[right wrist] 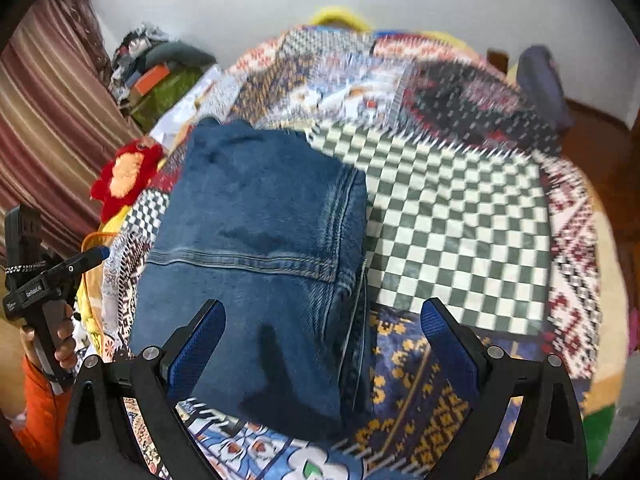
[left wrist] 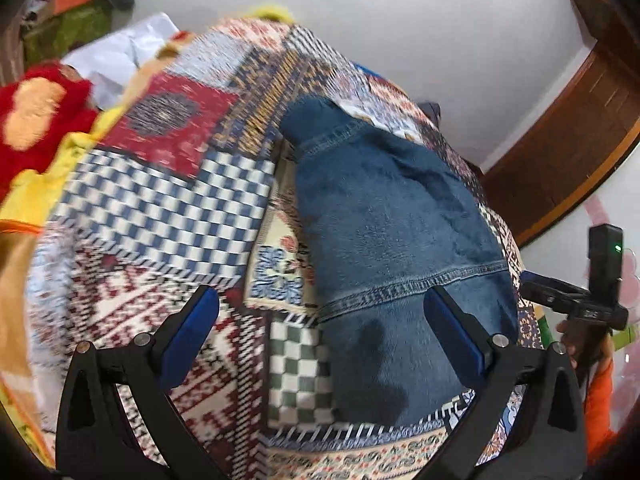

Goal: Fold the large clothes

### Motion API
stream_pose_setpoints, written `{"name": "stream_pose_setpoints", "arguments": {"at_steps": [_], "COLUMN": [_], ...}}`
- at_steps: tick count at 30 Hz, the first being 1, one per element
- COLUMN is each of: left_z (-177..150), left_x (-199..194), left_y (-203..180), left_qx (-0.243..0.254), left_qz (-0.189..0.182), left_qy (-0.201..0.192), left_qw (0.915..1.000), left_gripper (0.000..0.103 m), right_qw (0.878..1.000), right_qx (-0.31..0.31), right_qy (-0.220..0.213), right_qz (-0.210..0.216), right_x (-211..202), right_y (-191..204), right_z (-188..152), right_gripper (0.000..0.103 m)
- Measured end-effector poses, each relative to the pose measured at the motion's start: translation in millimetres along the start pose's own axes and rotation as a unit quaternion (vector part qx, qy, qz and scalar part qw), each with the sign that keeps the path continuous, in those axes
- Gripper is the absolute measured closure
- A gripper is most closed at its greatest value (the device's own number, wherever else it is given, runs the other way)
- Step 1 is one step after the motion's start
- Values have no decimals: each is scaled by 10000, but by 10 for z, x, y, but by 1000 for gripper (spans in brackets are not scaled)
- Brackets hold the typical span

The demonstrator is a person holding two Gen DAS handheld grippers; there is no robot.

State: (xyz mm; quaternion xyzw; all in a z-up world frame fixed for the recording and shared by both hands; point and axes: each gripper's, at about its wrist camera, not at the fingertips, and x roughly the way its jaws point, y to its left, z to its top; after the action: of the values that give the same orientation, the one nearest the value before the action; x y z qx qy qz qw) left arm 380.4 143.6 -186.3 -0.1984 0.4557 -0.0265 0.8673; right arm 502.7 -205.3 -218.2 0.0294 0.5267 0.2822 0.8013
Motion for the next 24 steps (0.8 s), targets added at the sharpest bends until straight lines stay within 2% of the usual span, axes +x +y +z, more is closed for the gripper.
{"name": "stream_pose_setpoints", "arguments": {"at_steps": [4, 9, 16, 21, 23, 24], "left_z": [47, 111, 177, 221, 235, 243], "left_x": [370, 716, 1073, 1241, 1249, 1238], "left_y": [-46, -27, -25, 33, 26, 10], "left_qx": [-24, -330, -658, -1011, -1026, -999], "left_qz": [-196, -672, -1126, -1410, -1446, -1450], "left_qy": [440, 791, 1042, 1138, 1079, 1016], "left_qw": [9988, 9941, 9860, 9782, 9782, 9791], "left_gripper": [0, 0, 0, 0, 0, 0], "right_qw": [9990, 9960, 9868, 9829, 9807, 9802], "right_qx": [127, 486, 613, 643, 674, 686], "right_qy": [423, 498, 911, 928, 912, 909], "right_qz": [85, 568, 1189, 1455, 1592, 1621], "right_x": [349, 553, 878, 1012, 1050, 1056], "right_y": [-135, -267, -275, -248, -225, -213], "right_z": [63, 135, 260, 361, 396, 413], "right_gripper": [6, 6, 6, 6, 14, 14]}}
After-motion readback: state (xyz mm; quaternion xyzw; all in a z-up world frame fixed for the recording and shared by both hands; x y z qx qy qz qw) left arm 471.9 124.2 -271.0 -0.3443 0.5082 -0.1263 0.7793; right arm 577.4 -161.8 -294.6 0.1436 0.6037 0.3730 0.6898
